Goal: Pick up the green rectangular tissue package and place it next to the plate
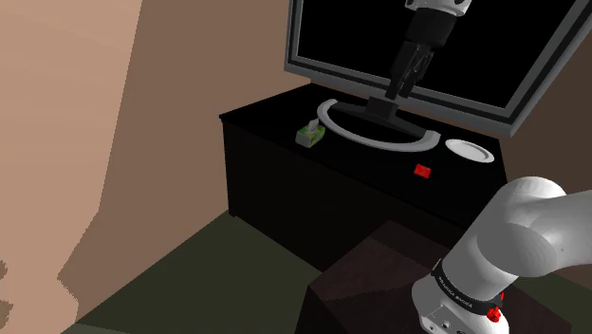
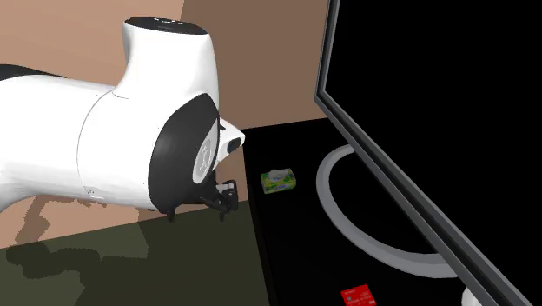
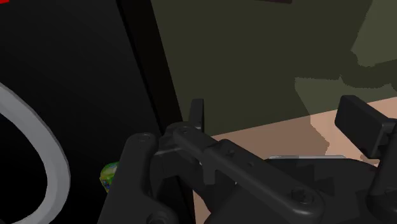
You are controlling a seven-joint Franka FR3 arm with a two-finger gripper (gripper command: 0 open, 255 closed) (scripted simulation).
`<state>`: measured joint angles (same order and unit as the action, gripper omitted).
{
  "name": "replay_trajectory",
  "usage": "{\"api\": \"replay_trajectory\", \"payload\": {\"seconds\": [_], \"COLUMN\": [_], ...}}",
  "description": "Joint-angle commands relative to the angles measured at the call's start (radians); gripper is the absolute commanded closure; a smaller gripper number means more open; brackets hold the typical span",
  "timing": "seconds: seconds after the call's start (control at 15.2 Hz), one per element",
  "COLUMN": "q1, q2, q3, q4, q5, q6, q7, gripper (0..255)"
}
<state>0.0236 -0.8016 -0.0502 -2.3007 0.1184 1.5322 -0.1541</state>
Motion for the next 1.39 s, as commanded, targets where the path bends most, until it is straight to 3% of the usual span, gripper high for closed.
{"api": "replay_trajectory", "payload": {"seconds": [0.0,0.66,1.32], "q1": [0.0,-0.081,-0.148], "q2": [0.0,0.345,0.713], "q3": [0.0,0.109,0.143], "q4": [0.0,0.107,0.325], "q5": [0.0,0.029,-0.018], "q6": [0.0,0.237,0.37], "q7": [0.0,0.329,0.65], "gripper": [0,0,0]}}
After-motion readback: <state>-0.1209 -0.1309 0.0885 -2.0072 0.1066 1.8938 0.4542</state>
